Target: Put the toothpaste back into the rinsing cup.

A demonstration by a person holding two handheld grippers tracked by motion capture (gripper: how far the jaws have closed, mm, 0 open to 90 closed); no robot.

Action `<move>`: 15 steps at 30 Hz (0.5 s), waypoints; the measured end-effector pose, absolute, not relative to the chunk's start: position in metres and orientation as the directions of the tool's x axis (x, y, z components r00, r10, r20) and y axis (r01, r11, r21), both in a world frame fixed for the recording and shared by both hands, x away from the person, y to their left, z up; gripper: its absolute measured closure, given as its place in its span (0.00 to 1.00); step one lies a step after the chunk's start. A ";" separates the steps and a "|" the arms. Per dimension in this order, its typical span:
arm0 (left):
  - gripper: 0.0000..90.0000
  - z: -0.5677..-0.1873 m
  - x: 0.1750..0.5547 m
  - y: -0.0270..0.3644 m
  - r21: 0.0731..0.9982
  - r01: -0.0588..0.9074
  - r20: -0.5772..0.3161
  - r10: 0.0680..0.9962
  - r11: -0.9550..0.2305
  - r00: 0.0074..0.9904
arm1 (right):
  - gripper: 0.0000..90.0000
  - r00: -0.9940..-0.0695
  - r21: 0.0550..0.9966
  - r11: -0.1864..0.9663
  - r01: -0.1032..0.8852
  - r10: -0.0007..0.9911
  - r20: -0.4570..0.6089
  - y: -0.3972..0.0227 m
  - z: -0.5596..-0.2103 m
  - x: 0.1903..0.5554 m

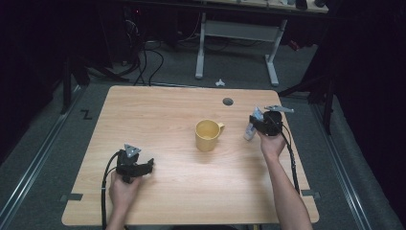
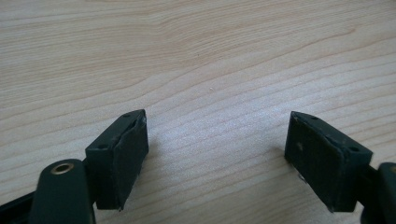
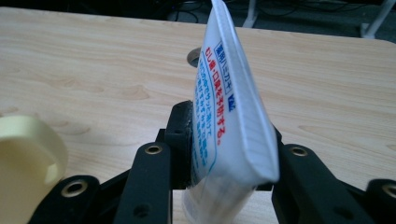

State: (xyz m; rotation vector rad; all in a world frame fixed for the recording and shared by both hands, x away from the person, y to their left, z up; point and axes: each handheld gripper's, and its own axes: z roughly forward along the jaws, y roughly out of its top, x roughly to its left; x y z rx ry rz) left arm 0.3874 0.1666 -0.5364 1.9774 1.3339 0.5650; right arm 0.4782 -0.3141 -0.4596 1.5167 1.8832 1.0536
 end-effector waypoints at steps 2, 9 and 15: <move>0.24 -0.536 0.387 0.167 0.736 0.631 -0.017 0.924 -0.246 0.381 | 0.75 -0.270 0.809 0.103 0.578 0.960 0.071 -0.313 -0.458 0.477; 0.24 -0.536 0.387 0.167 0.736 0.631 -0.019 0.924 -0.246 0.383 | 0.76 -0.315 0.820 0.147 0.554 0.948 0.043 -0.312 -0.445 0.464; 0.24 -0.536 0.387 0.168 0.737 0.632 -0.026 0.923 -0.241 0.383 | 0.76 -0.357 0.817 0.179 0.548 0.933 0.035 -0.308 -0.439 0.456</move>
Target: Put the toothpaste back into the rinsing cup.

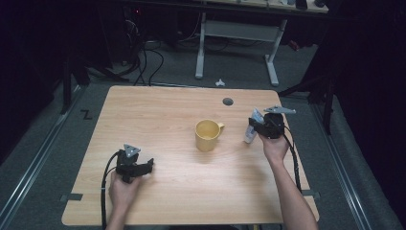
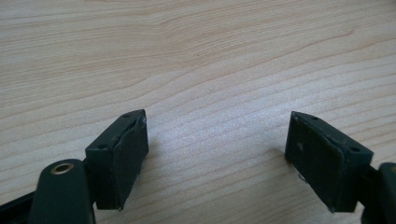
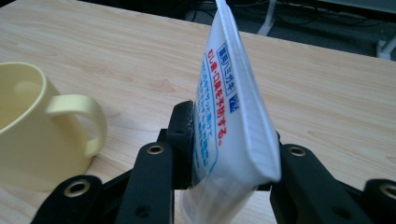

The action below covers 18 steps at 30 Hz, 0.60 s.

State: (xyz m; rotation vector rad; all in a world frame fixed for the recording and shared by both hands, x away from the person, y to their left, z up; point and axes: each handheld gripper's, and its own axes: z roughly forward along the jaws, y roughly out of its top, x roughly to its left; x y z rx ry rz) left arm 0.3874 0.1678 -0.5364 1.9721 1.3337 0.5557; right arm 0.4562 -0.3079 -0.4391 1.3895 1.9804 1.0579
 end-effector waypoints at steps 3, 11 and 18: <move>0.24 -0.536 0.387 0.168 0.737 0.632 -0.027 0.923 -0.241 0.383 | 0.76 -0.372 0.816 0.187 0.546 0.927 0.037 -0.307 -0.437 0.454; 0.24 -0.536 0.387 0.168 0.737 0.631 -0.025 0.923 -0.242 0.384 | 0.77 -0.411 0.804 0.226 0.550 0.911 0.025 -0.300 -0.427 0.445; 0.23 -0.537 0.387 0.167 0.735 0.629 -0.013 0.922 -0.254 0.387 | 0.77 -0.444 0.810 0.233 0.538 0.895 0.038 -0.290 -0.418 0.436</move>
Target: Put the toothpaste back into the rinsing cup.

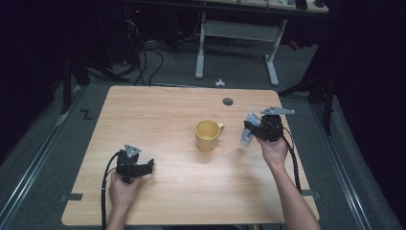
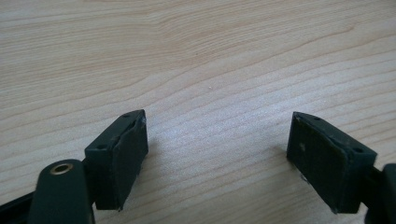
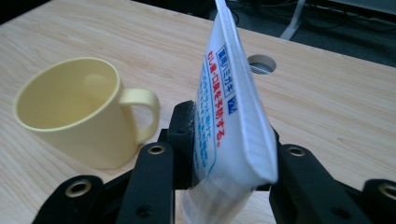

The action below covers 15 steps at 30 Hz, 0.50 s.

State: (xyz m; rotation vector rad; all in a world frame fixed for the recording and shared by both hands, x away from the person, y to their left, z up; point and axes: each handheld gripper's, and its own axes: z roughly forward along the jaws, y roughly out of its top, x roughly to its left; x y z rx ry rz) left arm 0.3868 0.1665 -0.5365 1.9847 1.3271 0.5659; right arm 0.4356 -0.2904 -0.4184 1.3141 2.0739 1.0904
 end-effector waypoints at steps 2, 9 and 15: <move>0.23 -0.537 0.387 0.166 0.735 0.629 -0.013 0.922 -0.254 0.388 | 0.77 -0.447 0.811 0.222 0.541 0.893 0.054 -0.289 -0.416 0.434; 0.23 -0.537 0.387 0.166 0.735 0.626 -0.013 0.919 -0.259 0.395 | 0.77 -0.460 0.812 0.232 0.535 0.886 0.050 -0.283 -0.409 0.434; 0.23 -0.537 0.387 0.166 0.735 0.627 -0.014 0.919 -0.257 0.393 | 0.77 -0.495 0.827 0.231 0.513 0.867 0.065 -0.278 -0.402 0.430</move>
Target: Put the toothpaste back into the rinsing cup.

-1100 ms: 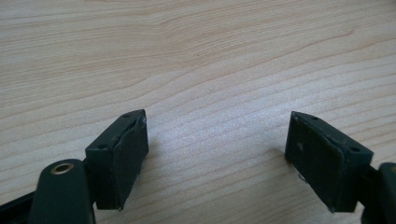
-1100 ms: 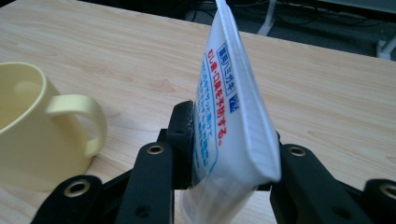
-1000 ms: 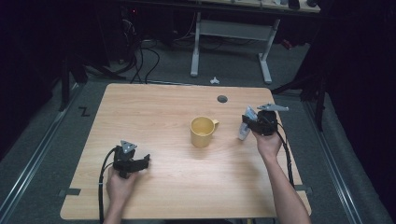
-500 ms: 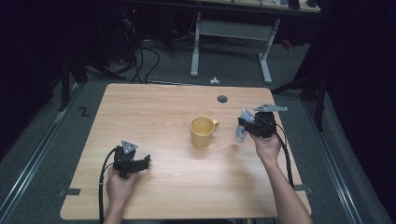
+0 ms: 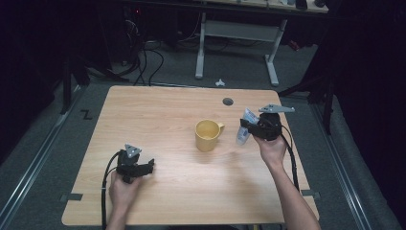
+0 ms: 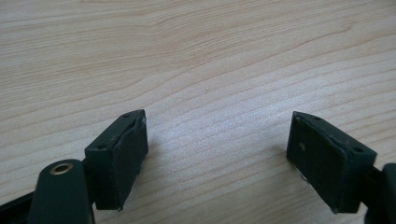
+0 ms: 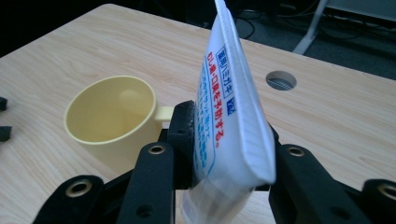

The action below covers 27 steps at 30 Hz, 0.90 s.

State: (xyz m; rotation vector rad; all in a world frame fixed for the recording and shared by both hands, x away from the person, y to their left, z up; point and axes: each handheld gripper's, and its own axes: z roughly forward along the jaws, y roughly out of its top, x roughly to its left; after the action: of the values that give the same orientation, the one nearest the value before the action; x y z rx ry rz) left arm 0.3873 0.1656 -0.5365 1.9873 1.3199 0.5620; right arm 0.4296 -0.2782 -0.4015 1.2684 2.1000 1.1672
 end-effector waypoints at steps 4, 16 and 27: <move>0.24 -0.537 0.388 0.166 0.736 0.627 -0.015 0.920 -0.256 0.392 | 0.77 -0.521 0.834 0.229 0.503 0.849 0.082 -0.275 -0.399 0.428; 0.24 -0.536 0.388 0.166 0.735 0.628 -0.017 0.920 -0.255 0.392 | 0.77 -0.555 0.850 0.224 0.477 0.827 0.094 -0.269 -0.390 0.425; 0.24 -0.536 0.388 0.166 0.735 0.629 -0.017 0.920 -0.254 0.392 | 0.77 -0.573 0.863 0.219 0.455 0.814 0.096 -0.268 -0.380 0.422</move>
State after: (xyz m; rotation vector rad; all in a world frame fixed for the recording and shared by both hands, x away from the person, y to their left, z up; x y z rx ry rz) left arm 0.3877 0.1658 -0.5364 1.9846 1.3227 0.5595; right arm 0.4216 -0.2677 -0.3797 1.1765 2.1209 1.2997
